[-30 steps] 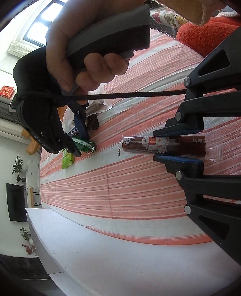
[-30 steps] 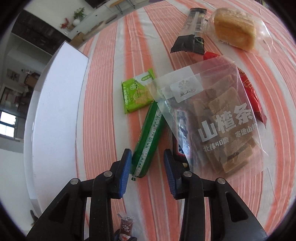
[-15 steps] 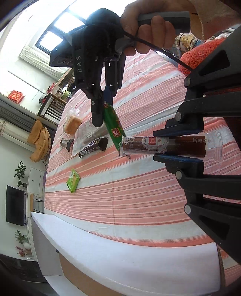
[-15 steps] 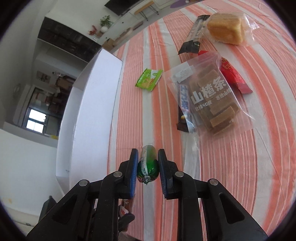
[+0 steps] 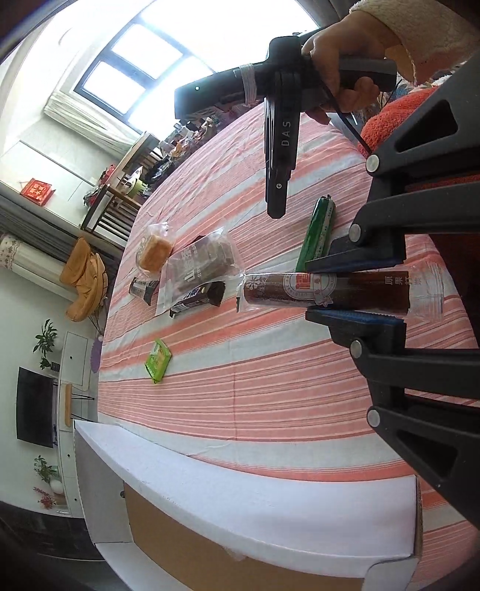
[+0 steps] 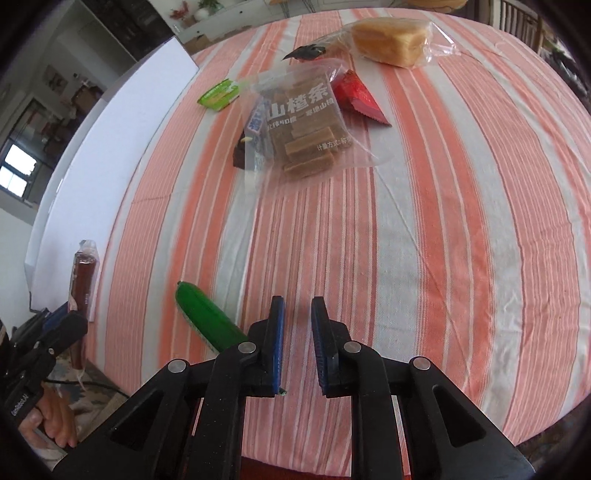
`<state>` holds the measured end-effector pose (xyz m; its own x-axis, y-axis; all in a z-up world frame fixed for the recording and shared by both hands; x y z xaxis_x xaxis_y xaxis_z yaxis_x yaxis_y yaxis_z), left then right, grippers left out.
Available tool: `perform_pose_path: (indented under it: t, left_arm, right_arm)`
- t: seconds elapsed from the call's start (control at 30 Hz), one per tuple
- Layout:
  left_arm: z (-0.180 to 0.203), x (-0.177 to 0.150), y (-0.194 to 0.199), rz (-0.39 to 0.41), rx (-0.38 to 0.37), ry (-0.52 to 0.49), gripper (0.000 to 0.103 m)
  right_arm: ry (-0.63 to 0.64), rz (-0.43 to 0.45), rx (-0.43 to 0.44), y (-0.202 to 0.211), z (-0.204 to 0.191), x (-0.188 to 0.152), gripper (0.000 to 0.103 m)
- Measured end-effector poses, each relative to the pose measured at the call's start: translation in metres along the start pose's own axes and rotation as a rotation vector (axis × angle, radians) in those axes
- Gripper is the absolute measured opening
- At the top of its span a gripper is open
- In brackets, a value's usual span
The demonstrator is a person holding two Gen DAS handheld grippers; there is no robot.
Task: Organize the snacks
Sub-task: 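Carry both sausages over the white box and open both tools to drop them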
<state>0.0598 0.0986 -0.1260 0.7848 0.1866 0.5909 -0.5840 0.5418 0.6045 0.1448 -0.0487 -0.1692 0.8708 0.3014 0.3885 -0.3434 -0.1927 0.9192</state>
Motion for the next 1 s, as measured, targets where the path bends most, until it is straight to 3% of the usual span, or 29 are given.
perform_pose_path:
  t: [0.03, 0.07, 0.13, 0.2, 0.27, 0.3, 0.33, 0.37, 0.5, 0.63, 0.73, 0.83, 0.93, 0.97, 1.0]
  left_arm:
    - [0.0, 0.0, 0.003, 0.002, 0.0, 0.006, 0.018]
    - [-0.002, 0.001, 0.004, 0.003, -0.002, 0.013, 0.018]
    - [-0.003, 0.003, 0.007, 0.005, -0.012, 0.029, 0.018]
    - [-0.003, 0.005, 0.013, 0.013, -0.028, 0.043, 0.018]
    - [-0.001, 0.008, 0.022, 0.024, -0.043, 0.048, 0.018]
    - [0.001, 0.009, 0.029, 0.031, -0.051, 0.052, 0.018]
    - [0.001, 0.011, 0.036, 0.036, -0.062, 0.058, 0.018]
    - [0.001, 0.013, 0.044, 0.043, -0.074, 0.065, 0.018]
    - [-0.009, 0.031, 0.094, 0.109, -0.089, 0.083, 0.018]
    - [-0.053, 0.056, 0.16, 0.232, 0.066, 0.083, 0.018]
    - [-0.103, 0.066, 0.194, 0.277, 0.213, 0.125, 0.018]
    - [-0.147, 0.067, 0.206, 0.256, 0.365, 0.135, 0.018]
    - [-0.181, 0.061, 0.203, 0.196, 0.529, 0.146, 0.024]
    - [-0.188, 0.058, 0.2, 0.188, 0.558, 0.148, 0.045]
    - [-0.192, 0.055, 0.199, 0.182, 0.572, 0.15, 0.076]
  right_arm:
    - [0.029, 0.03, 0.02, 0.009, -0.006, 0.002, 0.047]
    - [0.074, 0.05, 0.048, 0.017, -0.016, 0.003, 0.067]
    - [0.22, 0.037, 0.075, 0.021, -0.045, -0.002, 0.07]
    - [0.371, -0.018, 0.035, 0.006, -0.071, -0.016, 0.068]
    - [0.456, -0.05, -0.06, -0.017, -0.083, -0.026, 0.063]
    - [0.453, -0.064, -0.094, -0.025, -0.08, -0.028, 0.042]
    - [0.417, -0.038, -0.091, -0.024, -0.075, -0.026, 0.038]
    - [0.351, -0.061, -0.058, -0.024, -0.068, -0.024, 0.023]
    - [0.156, -0.049, 0.02, -0.012, -0.044, -0.013, 0.023]
    - [0.023, 0.031, 0.217, 0.038, -0.059, 0.009, 0.023]
    - [0.007, 0.101, 0.391, 0.081, -0.112, 0.037, 0.023]
    - [0.03, 0.135, 0.522, 0.106, -0.181, 0.064, 0.023]
    - [0.06, 0.155, 0.579, 0.111, -0.237, 0.077, 0.028]
    - [0.07, 0.155, 0.578, 0.108, -0.25, 0.078, 0.044]
    - [0.074, 0.15, 0.569, 0.103, -0.259, 0.078, 0.072]
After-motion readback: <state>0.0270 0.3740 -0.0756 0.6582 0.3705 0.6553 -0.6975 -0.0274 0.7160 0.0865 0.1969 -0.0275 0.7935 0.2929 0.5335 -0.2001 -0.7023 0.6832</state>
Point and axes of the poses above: each gripper's, at about its wrist camera, not at the fingertips, and y roughly against the way its jaws point, z to its right, x to its top, the point moved 6 cm from there along -y, roughly the way its jaws point, and after that the axes turned 14 degrees about -x, right-handed, at the moved point
